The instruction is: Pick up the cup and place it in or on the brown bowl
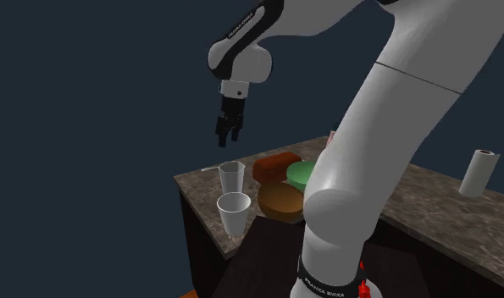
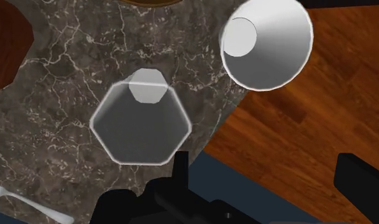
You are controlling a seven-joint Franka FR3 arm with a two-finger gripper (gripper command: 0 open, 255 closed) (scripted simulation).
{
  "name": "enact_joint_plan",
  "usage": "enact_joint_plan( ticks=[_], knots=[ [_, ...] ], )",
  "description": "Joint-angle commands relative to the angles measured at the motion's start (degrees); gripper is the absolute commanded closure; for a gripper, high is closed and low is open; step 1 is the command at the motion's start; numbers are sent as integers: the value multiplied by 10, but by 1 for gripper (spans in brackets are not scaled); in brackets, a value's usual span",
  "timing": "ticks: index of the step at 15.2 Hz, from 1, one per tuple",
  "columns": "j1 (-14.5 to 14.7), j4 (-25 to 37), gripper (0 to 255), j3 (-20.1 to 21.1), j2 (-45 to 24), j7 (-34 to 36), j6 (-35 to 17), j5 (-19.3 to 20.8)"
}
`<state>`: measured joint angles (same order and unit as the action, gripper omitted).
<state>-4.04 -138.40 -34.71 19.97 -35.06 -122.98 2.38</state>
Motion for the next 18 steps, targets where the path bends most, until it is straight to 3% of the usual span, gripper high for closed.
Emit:
enact_joint_plan(
  ticks=[1, 7, 12, 18],
  knots=[
    [11, 15, 0, -30, -50, -41, -27, -25],
    [23, 79, 0, -94, -212, -190, -66, -153],
    [-29, 157, 0, -82, -357, -312, -62, -279],
    [-49, 161, 0, -58, -401, -343, -87, -322]
  ],
)
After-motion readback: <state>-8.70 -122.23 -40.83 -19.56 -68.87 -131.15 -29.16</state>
